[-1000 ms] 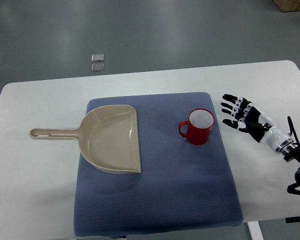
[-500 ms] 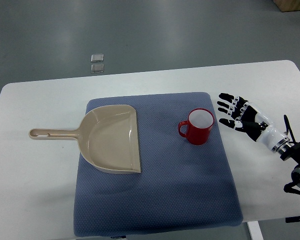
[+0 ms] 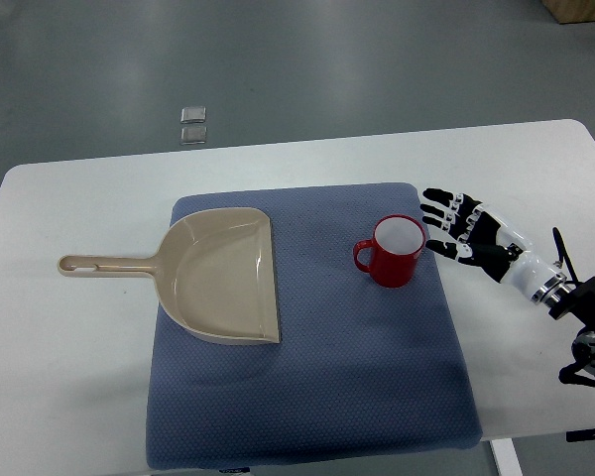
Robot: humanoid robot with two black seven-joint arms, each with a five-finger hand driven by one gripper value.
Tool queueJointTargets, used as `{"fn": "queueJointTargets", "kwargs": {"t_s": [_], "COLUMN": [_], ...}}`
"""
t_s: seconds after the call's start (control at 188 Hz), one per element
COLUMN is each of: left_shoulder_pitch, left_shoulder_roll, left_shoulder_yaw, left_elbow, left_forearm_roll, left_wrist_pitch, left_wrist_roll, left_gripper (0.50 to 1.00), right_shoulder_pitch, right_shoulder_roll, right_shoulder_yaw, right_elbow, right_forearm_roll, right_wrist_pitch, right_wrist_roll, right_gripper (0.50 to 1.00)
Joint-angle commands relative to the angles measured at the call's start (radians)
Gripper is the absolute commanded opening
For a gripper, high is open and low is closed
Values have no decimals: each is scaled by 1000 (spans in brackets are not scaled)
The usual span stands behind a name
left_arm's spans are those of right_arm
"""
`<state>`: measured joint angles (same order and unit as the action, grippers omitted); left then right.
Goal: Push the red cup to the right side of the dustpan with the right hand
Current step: 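Move the right hand onto the red mug's rim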
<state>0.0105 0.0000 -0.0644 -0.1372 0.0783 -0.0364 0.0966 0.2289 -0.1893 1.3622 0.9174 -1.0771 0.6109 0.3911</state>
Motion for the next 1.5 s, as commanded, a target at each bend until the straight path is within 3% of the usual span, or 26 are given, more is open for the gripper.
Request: {"fn": "queueJointTargets", "kwargs": {"t_s": [0.0, 0.766, 1.149, 1.494], "left_shoulder_pitch": [0, 0, 0, 0], "left_shoulder_roll": [0, 0, 0, 0], "left_shoulder_yaw": [0, 0, 0, 0], "left_elbow": [-1, -1, -1, -1], "left_forearm_roll": [0, 0, 0, 0], "left_wrist_pitch": [0, 0, 1, 1], "left_wrist_roll": [0, 0, 0, 0], "left_gripper": [1000, 1000, 1000, 1000], "right_shoulder_pitch": [0, 40, 75, 78], "right_shoulder_roll": [1, -18, -28, -18], "right_shoulder_yaw": [0, -77, -210, -219], "right_elbow": [0, -8, -25, -34], "right_forearm_roll": [2, -7, -11, -11], "right_wrist_pitch": [0, 0, 0, -2], "right_wrist_roll": [0, 25, 115, 118], "right_gripper": [924, 924, 924, 924]}}
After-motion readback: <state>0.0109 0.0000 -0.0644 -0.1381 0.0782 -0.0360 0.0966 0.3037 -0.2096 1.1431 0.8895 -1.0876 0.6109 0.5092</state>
